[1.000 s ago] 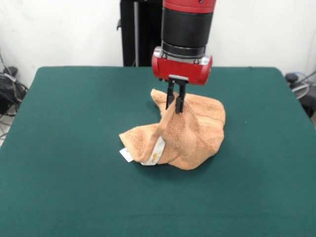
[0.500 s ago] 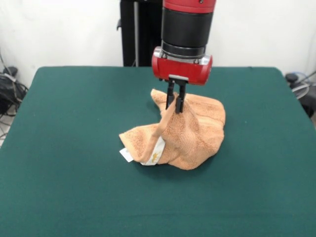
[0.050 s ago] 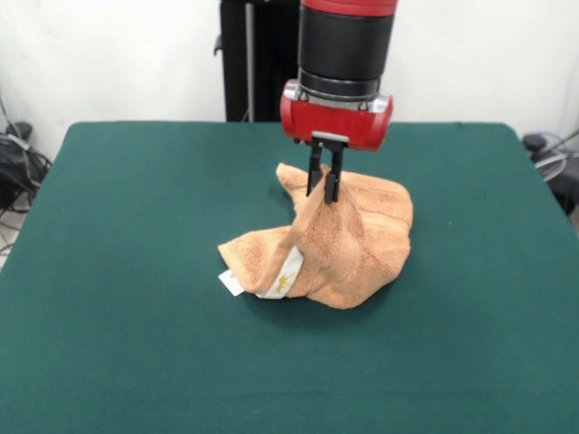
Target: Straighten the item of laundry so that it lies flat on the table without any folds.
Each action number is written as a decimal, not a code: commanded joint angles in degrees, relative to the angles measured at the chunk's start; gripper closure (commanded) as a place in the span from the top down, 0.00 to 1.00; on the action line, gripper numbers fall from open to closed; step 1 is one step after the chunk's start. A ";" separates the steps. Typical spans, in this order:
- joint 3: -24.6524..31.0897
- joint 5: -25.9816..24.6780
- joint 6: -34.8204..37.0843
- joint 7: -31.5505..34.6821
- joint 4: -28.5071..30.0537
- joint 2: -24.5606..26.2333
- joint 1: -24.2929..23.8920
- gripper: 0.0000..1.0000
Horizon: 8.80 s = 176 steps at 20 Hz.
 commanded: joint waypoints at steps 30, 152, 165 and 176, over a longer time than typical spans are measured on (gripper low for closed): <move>-3.39 -4.20 15.22 7.47 5.94 -11.56 4.84 0.00; 15.07 -7.97 47.69 -31.59 4.02 -33.94 -4.88 0.00; 19.28 -8.82 47.86 -38.95 3.73 -32.44 -5.29 0.00; 25.85 -11.83 48.42 -43.52 -0.05 -27.57 -6.49 0.00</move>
